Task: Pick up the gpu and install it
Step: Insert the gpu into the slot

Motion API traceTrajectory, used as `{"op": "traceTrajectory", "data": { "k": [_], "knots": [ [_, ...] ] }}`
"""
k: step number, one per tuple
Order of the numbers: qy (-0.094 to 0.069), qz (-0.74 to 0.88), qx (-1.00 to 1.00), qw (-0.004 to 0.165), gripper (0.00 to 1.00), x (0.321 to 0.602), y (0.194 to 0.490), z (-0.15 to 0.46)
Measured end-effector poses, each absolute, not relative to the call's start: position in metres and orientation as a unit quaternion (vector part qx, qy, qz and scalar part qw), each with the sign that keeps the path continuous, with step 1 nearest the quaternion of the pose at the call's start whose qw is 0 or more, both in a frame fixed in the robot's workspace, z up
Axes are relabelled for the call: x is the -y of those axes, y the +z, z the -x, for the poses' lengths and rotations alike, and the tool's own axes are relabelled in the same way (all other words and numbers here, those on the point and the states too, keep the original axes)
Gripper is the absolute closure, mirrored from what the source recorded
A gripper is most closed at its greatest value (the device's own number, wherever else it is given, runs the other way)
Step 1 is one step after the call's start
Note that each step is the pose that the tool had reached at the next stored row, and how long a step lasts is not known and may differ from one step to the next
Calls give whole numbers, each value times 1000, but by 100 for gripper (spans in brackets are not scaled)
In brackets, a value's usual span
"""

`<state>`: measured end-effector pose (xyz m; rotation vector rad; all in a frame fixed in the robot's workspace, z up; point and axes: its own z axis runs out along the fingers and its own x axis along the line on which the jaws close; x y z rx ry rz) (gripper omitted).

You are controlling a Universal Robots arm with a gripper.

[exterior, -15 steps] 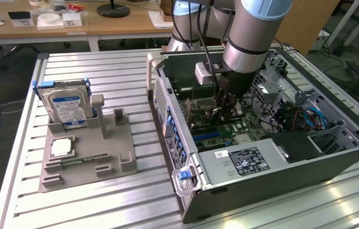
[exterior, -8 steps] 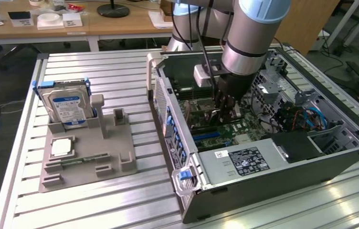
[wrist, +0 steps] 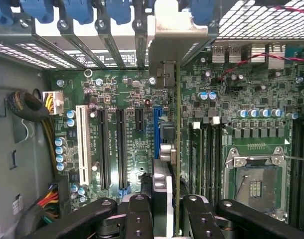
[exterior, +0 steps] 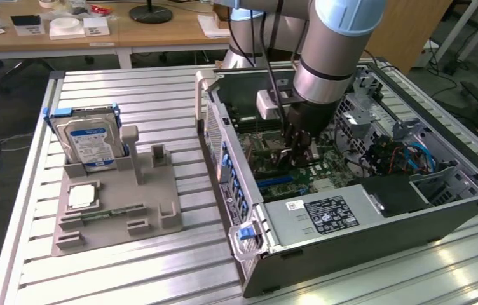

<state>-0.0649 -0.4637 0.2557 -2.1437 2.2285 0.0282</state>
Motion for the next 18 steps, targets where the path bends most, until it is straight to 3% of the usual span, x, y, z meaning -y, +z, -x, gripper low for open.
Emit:
{"op": "traceTrajectory", "data": {
  "k": [18],
  "knots": [
    [8, 693, -720, 23, 72, 469, 246, 69]
  ]
}}
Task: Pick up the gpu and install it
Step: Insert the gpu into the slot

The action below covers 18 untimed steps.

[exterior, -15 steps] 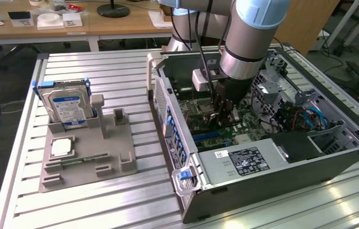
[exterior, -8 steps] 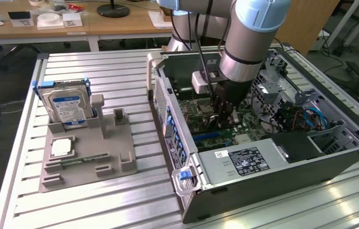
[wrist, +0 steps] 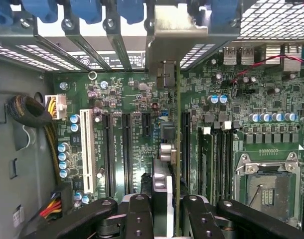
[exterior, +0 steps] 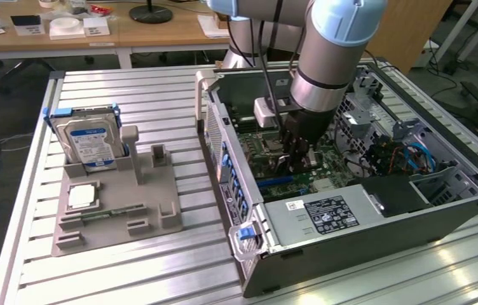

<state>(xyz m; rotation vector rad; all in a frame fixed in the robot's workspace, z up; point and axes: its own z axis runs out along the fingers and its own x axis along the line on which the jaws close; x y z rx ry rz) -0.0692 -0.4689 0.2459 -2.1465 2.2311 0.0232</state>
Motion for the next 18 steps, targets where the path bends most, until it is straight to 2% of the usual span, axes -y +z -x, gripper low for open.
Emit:
{"op": "traceTrajectory", "data": {
  "k": [18],
  "knots": [
    [7, 693, -720, 23, 72, 469, 241, 76]
  ]
}}
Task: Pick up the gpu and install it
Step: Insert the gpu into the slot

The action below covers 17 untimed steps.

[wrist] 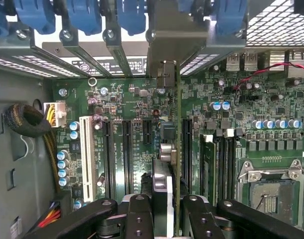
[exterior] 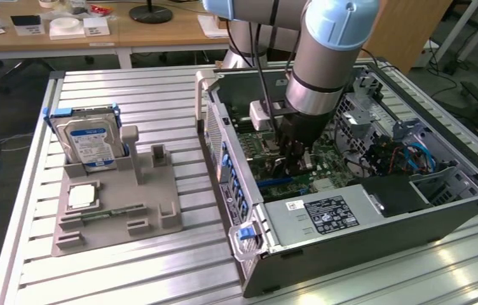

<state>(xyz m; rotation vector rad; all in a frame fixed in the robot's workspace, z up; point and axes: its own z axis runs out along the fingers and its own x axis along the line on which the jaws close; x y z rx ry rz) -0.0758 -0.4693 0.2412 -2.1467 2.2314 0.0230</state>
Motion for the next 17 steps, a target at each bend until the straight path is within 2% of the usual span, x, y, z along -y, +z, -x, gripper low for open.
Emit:
{"op": "traceTrajectory", "data": {
  "k": [17],
  "knots": [
    [11, 693, -721, 19, 72, 469, 234, 76]
  ]
}}
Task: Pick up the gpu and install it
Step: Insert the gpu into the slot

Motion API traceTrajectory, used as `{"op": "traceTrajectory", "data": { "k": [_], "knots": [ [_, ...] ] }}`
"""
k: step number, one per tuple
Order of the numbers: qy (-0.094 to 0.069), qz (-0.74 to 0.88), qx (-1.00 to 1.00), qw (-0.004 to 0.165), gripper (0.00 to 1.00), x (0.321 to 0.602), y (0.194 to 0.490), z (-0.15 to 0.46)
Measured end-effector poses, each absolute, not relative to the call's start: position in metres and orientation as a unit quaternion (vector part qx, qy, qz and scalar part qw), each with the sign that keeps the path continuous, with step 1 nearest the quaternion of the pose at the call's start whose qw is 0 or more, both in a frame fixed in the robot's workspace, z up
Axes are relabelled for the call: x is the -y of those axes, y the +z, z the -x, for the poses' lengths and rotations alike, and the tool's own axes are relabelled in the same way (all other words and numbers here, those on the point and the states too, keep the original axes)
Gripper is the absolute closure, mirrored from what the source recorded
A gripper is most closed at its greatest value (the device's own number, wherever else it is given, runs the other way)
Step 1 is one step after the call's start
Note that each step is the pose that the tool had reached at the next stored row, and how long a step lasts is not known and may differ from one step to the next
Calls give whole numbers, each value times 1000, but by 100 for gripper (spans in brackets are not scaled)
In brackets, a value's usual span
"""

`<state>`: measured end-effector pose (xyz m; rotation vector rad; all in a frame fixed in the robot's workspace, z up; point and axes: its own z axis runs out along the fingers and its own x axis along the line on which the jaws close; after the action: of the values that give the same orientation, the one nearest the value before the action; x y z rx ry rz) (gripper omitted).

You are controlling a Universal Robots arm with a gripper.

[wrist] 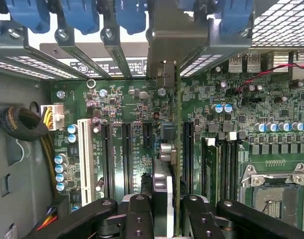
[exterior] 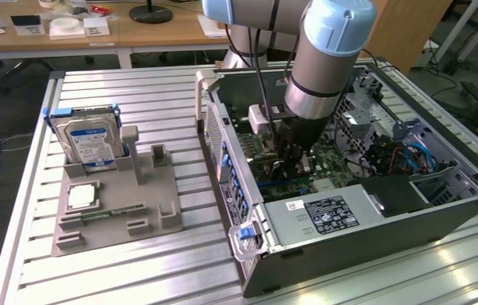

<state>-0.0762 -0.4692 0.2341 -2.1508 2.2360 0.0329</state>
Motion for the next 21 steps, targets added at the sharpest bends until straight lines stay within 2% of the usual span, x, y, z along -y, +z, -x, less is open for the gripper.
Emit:
{"op": "traceTrajectory", "data": {
  "k": [21],
  "knots": [
    [10, 693, -721, 19, 72, 469, 234, 75]
  ]
}}
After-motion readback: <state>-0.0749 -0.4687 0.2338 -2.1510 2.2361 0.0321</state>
